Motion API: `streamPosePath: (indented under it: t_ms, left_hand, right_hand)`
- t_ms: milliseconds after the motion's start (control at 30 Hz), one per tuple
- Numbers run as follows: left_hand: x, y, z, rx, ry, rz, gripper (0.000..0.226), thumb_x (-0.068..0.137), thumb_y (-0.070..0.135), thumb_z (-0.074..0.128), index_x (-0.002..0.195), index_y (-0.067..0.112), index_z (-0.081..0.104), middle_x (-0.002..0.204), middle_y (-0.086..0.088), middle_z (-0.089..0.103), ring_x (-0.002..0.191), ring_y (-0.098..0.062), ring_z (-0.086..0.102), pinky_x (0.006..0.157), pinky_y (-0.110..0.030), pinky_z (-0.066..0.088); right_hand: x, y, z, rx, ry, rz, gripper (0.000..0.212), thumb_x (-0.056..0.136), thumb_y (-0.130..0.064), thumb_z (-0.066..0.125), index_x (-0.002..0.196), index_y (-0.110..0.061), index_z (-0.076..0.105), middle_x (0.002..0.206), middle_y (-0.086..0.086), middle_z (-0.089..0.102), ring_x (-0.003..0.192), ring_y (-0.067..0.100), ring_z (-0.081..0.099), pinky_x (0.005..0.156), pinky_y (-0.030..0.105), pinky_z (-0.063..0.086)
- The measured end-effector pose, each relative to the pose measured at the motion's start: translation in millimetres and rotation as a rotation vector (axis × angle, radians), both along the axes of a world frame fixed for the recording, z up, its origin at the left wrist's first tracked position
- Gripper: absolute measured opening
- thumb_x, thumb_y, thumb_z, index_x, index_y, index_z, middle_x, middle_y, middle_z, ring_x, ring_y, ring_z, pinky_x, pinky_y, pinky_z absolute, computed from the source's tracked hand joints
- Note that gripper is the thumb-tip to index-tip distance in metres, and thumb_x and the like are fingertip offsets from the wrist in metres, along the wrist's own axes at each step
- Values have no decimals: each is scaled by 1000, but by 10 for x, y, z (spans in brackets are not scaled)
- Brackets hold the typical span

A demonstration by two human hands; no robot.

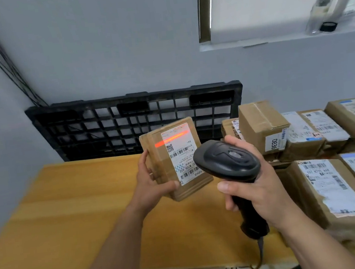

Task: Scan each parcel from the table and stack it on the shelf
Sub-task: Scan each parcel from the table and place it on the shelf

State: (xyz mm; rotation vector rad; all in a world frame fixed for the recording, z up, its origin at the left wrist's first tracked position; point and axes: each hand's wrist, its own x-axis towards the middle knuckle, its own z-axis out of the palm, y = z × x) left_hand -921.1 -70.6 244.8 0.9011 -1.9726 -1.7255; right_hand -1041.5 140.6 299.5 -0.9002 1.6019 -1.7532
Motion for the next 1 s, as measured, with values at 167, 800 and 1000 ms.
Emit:
streamPosePath:
  t_ms: [167, 800, 1000]
  left_hand:
    - [347, 252, 113, -48, 29, 84, 114, 69, -2, 81, 148, 38, 9, 115, 13, 46, 103, -2, 50, 70, -19, 46]
    - [1800, 912, 320, -165, 38, 424, 121, 55, 25, 86, 146, 44, 9, 132, -3, 45, 118, -18, 50, 84, -30, 50]
    - [2316, 842, 473, -179, 91, 573, 122, 45, 37, 87, 143, 44, 15, 132, -5, 47, 115, -20, 54, 83, -33, 53]
  right_hand:
    - [245, 240, 41, 7, 18, 78, 86, 66, -10, 79, 136, -43, 44, 98, 11, 70, 51, 35, 60, 49, 40, 52]
    - [1156, 480, 150, -88, 41, 321, 91, 62, -10, 80, 137, -43, 41, 103, 8, 71, 50, 35, 61, 46, 37, 51]
    - [1471, 209, 266, -129, 87, 401, 89, 65, -7, 86, 133, -47, 44, 101, 11, 69, 51, 36, 61, 47, 37, 53]
